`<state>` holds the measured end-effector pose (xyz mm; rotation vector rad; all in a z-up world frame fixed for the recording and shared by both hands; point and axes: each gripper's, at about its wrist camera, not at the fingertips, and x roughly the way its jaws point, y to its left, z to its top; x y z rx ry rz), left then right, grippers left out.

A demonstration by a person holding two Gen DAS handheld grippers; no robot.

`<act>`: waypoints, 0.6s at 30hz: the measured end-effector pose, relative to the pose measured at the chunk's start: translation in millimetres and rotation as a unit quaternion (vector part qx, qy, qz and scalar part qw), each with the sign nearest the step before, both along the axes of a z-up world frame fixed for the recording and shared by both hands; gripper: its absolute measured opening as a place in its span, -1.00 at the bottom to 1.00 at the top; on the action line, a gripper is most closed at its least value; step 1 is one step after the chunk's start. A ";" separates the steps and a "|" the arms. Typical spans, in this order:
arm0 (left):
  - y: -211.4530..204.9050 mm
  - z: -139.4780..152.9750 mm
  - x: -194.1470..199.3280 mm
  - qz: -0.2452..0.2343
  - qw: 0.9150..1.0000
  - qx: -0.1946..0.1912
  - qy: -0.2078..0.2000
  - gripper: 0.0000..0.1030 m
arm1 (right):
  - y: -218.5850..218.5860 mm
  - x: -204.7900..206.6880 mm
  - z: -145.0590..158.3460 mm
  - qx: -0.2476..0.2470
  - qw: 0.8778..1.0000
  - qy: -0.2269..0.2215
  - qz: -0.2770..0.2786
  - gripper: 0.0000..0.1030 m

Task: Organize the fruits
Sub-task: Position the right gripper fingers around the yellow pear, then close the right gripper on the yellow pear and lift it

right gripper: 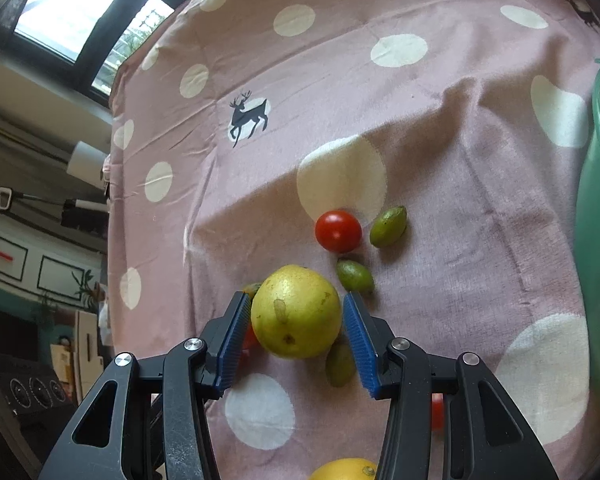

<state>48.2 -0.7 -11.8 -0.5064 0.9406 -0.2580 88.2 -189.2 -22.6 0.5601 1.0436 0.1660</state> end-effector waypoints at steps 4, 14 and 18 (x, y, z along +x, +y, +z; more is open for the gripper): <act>-13.0 1.5 0.7 -0.015 1.000 0.009 -0.011 0.05 | -0.9 8.1 0.6 -0.004 1.000 -0.006 0.000 -0.05; -30.8 -19.4 22.0 -0.045 0.999 -0.011 0.024 -0.02 | -2.7 22.5 -13.4 0.012 1.000 0.015 0.009 -0.05; -32.5 -26.3 27.4 -0.051 0.998 -0.016 0.036 -0.03 | 0.2 23.2 -13.7 0.006 1.000 0.018 0.017 -0.04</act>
